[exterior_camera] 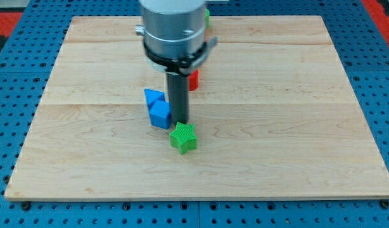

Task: Push the yellow hexagon closer to the blue triangle

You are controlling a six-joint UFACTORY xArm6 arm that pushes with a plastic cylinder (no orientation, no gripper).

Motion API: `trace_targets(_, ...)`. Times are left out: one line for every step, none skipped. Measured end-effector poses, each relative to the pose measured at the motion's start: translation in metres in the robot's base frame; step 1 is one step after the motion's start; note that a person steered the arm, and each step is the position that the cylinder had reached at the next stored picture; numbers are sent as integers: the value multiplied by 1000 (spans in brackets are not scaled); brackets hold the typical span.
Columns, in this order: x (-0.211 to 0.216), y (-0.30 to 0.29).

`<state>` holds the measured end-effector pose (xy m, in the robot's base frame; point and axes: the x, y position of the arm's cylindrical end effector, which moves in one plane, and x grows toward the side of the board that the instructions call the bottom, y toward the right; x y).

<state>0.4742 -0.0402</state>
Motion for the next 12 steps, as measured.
trace_targets(-3,0)
trace_targets(-4,-5)
trace_targets(-16,-44)
trace_targets(-28,19)
trace_targets(-34,152)
trace_targets(-114,158)
trace_targets(-169,125)
trace_targets(-177,83)
trace_targets(-176,46)
trace_targets(-177,19)
trace_targets(-194,49)
trace_targets(-196,40)
